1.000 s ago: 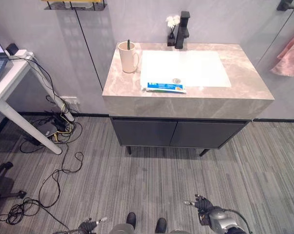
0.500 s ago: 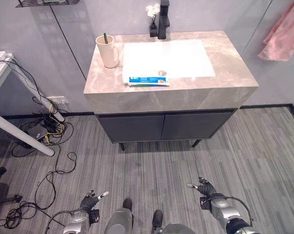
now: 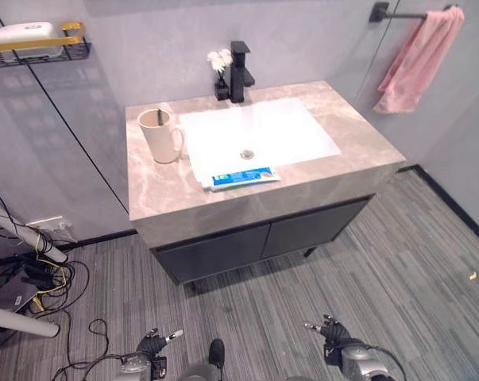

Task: Put brush and paste in cup on sink, flatten towel.

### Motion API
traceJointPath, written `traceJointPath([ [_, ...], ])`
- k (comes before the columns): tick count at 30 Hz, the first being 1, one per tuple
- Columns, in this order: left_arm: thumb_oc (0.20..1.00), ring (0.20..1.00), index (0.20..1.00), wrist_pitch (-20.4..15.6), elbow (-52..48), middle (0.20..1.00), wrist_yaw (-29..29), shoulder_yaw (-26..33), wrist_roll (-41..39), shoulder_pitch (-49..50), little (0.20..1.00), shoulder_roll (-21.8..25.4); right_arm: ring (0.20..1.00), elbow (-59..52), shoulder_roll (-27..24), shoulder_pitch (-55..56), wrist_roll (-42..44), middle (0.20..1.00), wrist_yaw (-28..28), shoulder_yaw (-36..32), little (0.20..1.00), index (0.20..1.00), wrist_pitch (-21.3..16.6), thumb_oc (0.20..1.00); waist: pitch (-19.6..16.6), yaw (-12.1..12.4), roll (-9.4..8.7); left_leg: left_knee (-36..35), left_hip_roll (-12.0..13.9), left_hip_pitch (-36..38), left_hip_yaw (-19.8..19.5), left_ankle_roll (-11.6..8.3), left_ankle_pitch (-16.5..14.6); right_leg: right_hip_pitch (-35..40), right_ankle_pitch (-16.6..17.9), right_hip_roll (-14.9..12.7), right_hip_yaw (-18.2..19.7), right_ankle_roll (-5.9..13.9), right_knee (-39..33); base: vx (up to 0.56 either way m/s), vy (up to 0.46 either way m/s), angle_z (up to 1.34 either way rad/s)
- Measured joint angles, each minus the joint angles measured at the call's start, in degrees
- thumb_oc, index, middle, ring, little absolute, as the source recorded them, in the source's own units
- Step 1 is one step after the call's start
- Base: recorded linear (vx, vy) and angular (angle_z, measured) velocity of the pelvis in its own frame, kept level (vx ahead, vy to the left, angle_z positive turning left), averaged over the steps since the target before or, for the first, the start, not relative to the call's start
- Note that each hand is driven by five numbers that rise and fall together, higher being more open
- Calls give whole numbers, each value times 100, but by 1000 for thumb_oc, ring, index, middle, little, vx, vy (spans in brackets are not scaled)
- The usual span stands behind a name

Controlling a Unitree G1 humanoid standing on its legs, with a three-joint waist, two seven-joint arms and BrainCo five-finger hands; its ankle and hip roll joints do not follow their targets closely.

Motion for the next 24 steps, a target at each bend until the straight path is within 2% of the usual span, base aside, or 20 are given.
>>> traceJointPath([
  [1, 1000, 1000, 1000, -8, -24, 1000, -2, 44, 10, 79, 1000, 59, 1000, -13, 7, -8, -2, 1000, 27, 84, 1000, 1000, -5, 1000, 10, 36, -69, -7, -64, 82, 111, 121, -65, -436, 410, -64, 106, 99, 725, 48, 122, -18],
  [2, 1000, 1000, 1000, 9, 18, 1000, -3, 40, 34, 126, 1000, 86, 1000, -48, 6, -59, -3, 1000, 31, 72, 1000, 1000, -15, 1000, 68, -10, -14, -4, -67, 152, 109, 103, -45, -619, 527, -157, 54, 145, 1187, 65, 60, -9],
  [3, 1000, 1000, 1000, 8, -3, 1000, -2, 36, 45, 194, 1000, 98, 1000, -27, -5, -19, -7, 1000, 28, 58, 1000, 1000, -2, 1000, 69, 11, 59, -5, -87, 196, 107, 94, -123, -711, 350, -159, -9, 227, 1137, 87, 57, 10],
  [5, 1000, 1000, 1000, 7, 2, 1000, 0, 40, 46, 286, 1000, 145, 1000, -46, -22, -10, -44, 1000, 28, 50, 1000, 1000, -7, 1000, 40, 40, 23, -16, -160, 254, 107, 131, -169, -726, 171, -224, -193, 250, 329, 64, -8, 6],
  [6, 1000, 1000, 1000, 12, 11, 1000, 2, 41, 45, 335, 1000, 177, 1000, -36, -24, -21, -93, 1000, 27, 29, 1000, 1000, -10, 1000, 32, 37, -7, -3, -210, 249, 79, 133, -176, -601, 184, -247, -313, 266, -601, 44, -37, 16],
  [7, 1000, 1000, 1000, 15, 23, 1000, 5, 33, 43, 354, 1000, 202, 1000, 43, -26, -81, -98, 1000, 25, 28, 1000, 1000, -10, 1000, 29, 47, -35, -2, -257, 208, 43, 144, -184, -546, 282, -244, -300, 319, -1610, 69, -79, 21],
  [8, 1000, 1000, 1000, 15, 36, 1000, 9, 29, 44, 314, 1000, 203, 1000, 181, -35, -184, -108, 1000, 23, 28, 1000, 1000, -9, 1000, 21, 44, -72, -2, -296, 189, 11, 160, -195, -488, 619, -245, -300, 333, -2458, 83, -109, 23],
  [10, 1000, 1000, 1000, -12, 60, 1000, 28, 75, 44, 283, 1000, 188, 1000, 481, 2, -175, -208, 1000, 24, 37, 1000, 1000, 0, 1000, -10, 75, -131, -32, -380, 212, -148, 165, -247, -214, 1012, -309, -441, 282, -3057, 96, -158, 44],
  [11, 1000, 1000, 1000, -13, 27, 1000, 43, 128, 39, 280, 1000, 185, 1000, 614, 1, -171, -212, 1000, 22, 33, 1000, 1000, 14, 1000, -44, 173, -186, -26, -383, 268, -175, 136, -277, 10, 1065, -337, -652, 267, -3147, 120, -256, 34],
  [12, 1000, 1000, 1000, -11, 23, 1000, 52, 178, 35, 381, 1000, 200, 1000, 611, 7, -179, -224, 1000, 23, 35, 1000, 1000, 11, 1000, -79, 244, -242, -2, -378, 266, -216, 69, -301, 235, 1141, -409, -848, 209, -3206, 122, -265, 15],
  [13, 1000, 1000, 1000, -10, 36, 1000, 59, 218, 21, 488, 1000, 204, 1000, 611, 30, -167, -254, 1000, 22, 49, 1000, 1000, 12, 1000, -146, 293, -328, 0, -359, 230, -279, -24, -314, 501, 1181, -450, -1258, 165, -3413, 119, -291, 8],
  [14, 1000, 1000, 1000, -15, 10, 1000, 82, 225, -8, 537, 1000, 237, 1000, 581, 74, -132, -260, 1000, 25, 66, 1000, 1000, 10, 1000, -223, 359, -446, 1, -310, 147, -286, -99, -302, 723, 1312, -406, -1416, 136, -3705, 95, -244, 23],
  [15, 1000, 1000, 1000, -7, 32, 1000, 101, 258, -29, 615, 1000, 209, 1000, 589, 62, -132, -262, 1000, 17, 68, 1000, 1000, 8, 1000, -263, 343, -526, 2, -246, 95, -411, -212, -266, 813, 1208, -317, -1448, 49, -3705, 97, -271, 38],
  [16, 1000, 1000, 1000, -16, -2, 1000, 108, 309, -84, 610, 1000, 147, 1000, 574, 14, -110, -261, 1000, 2, 27, 1000, 1000, 3, 1000, -277, 342, -431, 1, -83, 54, -531, -369, -244, 837, 1191, -165, -1510, 27, -3707, 52, -208, 50],
  [17, 1000, 1000, 1000, -91, -42, 1000, 225, 631, -283, 639, 1000, 112, 1000, 578, 7, -95, -251, 1000, -29, 13, 1000, 1000, 4, 1000, -250, 362, -372, -1, 125, 36, -573, -560, -244, 852, 1060, 62, -1542, -174, -3693, 61, -288, 29],
  [18, 1000, 1000, 1000, -123, -56, 1000, 326, 851, -438, 713, 1000, 72, 1000, 541, -2, -114, -241, 1000, -68, -94, 1000, 1000, 2, 1000, -213, 358, -264, -2, 305, 31, -577, -682, -237, 844, 1015, 237, -1543, -261, -3696, 51, -260, 6],
  [20, 1000, 1000, 1000, -277, -569, 1000, 637, 1993, -1423, 1004, 1000, -323, 1000, 307, -50, 74, -197, 1000, -244, -468, 1000, 1000, -50, 1000, -159, 345, -75, -1, 619, -25, -608, -919, -210, 809, 903, 550, -1573, -439, -3709, 81, -228, -2],
  [22, 1000, 1000, 1000, -362, -1003, 1000, 850, 2279, -1994, 1129, 1000, -355, 1000, 387, -133, 276, -184, 1000, -344, -665, 1000, 1000, -81, 1000, -142, 354, 10, -3, 774, -35, -716, -1022, -184, 833, 841, 721, -1633, -542, -3706, 57, -132, 15],
  [24, 1000, 1000, 1000, -472, -1938, 1000, 1139, 2415, -2361, 1315, 1000, -310, 1000, 437, -258, 412, -1, 1000, -464, -1054, 1000, 1000, -105, 1000, -80, 364, 103, -3, 885, -59, -772, -1064, -157, 809, 816, 827, -1690, -579, -3707, 21, -64, 13],
])
